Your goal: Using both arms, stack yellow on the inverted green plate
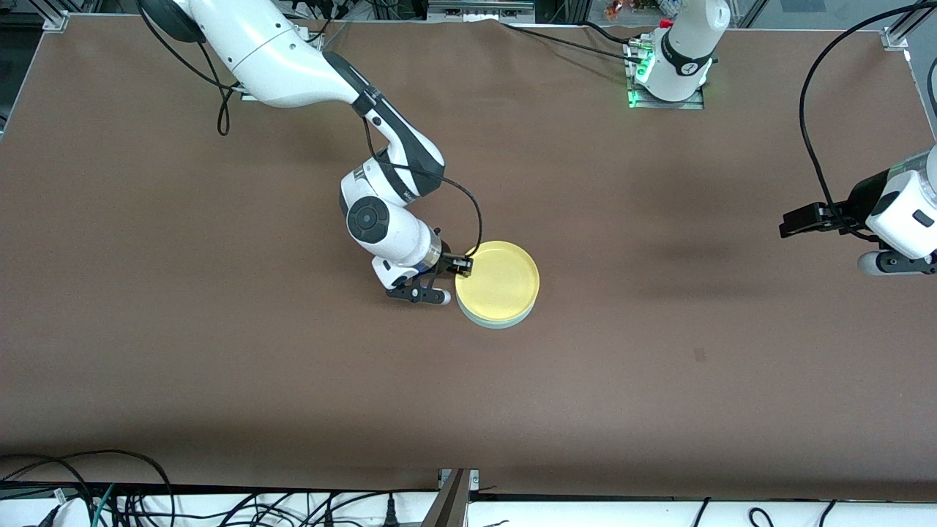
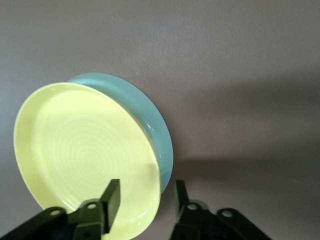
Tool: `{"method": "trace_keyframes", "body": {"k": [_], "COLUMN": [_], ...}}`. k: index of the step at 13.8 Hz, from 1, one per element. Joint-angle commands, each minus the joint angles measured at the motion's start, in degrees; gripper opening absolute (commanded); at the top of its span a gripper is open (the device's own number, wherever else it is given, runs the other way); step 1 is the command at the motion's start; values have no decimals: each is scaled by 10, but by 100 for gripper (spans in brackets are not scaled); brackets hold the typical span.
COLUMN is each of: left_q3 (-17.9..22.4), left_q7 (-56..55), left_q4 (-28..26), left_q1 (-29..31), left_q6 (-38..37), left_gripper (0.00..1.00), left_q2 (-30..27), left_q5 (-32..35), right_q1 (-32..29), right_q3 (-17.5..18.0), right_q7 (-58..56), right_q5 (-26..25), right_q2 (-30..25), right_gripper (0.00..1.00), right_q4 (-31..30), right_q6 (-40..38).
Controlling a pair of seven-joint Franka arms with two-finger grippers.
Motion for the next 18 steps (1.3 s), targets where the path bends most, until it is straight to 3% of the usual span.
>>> {"method": "trace_keyframes", "body": {"k": [1,5,10,11,13,15,16,18], "left_q3": [0,0,0,0,0,-1,-1,-1], "left_q7": [11,9,10,10,10,9,10,10], "left_q4": [6,6,6,7,7,7,7,7], "left_q1": [3,0,-1,-2,-3,-4,-4,-4], "left_q6": [0,0,0,0,0,0,0,0], "left_gripper": [100,100,100,100,100,100,100,100], "left_q2": [1,1,1,1,1,1,1,1], "left_q5": [-10,-10,-10,-10,-11,-12,-12,-12], "right_q1": [0,-1,-3,-22,-72,-113,-137,-175], "right_q3": [-62,-134,-236,-243,-227,-183,-170,-154], "right_q7": [1,-46,-203,-217,-274,-315,-316,-324], "right_q5": [-8,-9,-18,-18,-40,-114,-138,-161], "right_q2": [-60,-156,-268,-283,-330,-369,-396,-461], "right_gripper": [100,100,100,100,100,100,100,100], "right_q4": [0,2,4,5,-5,-27,-66,-174], "right_q6": [-108,-241,-411,-440,-490,-522,-505,-399]}}
